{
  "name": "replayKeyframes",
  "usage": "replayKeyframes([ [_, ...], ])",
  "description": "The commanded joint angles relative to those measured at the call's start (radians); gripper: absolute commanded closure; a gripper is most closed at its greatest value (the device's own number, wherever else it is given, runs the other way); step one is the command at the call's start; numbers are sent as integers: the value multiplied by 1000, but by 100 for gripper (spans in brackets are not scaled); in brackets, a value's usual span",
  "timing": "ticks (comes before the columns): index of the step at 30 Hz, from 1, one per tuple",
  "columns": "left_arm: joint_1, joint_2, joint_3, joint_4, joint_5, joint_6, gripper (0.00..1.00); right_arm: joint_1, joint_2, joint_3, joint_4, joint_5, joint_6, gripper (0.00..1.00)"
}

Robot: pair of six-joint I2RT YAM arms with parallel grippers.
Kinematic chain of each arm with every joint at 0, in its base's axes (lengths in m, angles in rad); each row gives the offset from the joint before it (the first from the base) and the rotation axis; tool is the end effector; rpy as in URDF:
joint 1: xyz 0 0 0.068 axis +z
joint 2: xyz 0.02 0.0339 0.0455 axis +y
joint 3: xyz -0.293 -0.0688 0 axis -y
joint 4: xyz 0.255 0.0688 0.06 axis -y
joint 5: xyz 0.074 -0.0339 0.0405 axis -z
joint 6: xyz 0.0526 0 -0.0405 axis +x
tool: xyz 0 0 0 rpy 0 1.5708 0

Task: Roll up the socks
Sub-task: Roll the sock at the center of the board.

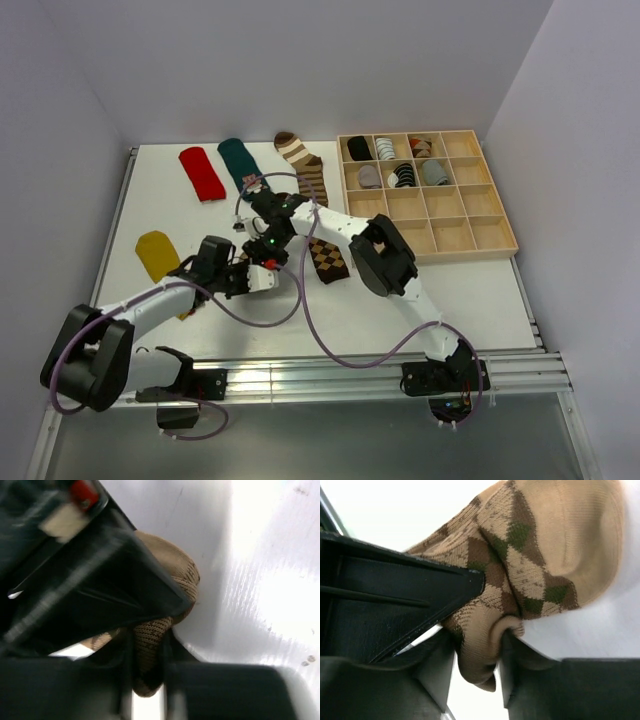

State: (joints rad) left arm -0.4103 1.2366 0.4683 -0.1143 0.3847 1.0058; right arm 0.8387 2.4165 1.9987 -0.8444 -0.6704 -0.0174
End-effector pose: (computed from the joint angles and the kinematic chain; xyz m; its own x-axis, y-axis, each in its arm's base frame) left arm 0.2002 -0.1086 0.1614 0.1177 0.8025 -0.5849 0.9132 0.1440 0.3812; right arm 0.3311 0.4173 0.1494 -0.6244 -0.7152 -0.3140 -0.7199 0.3710 0.5866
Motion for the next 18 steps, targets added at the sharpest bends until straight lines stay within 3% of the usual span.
replayKeyframes([
  [1, 11, 98, 102, -137, 112, -21, 97, -6, 9, -147, 46, 218, -10, 53],
  [6, 62, 187, 228, -264, 235, -13, 100, -35, -200, -365, 293, 270, 89, 39],
  [18, 156, 443, 522, -608, 396, 23, 100, -87, -565, -787, 635, 497, 269, 35],
])
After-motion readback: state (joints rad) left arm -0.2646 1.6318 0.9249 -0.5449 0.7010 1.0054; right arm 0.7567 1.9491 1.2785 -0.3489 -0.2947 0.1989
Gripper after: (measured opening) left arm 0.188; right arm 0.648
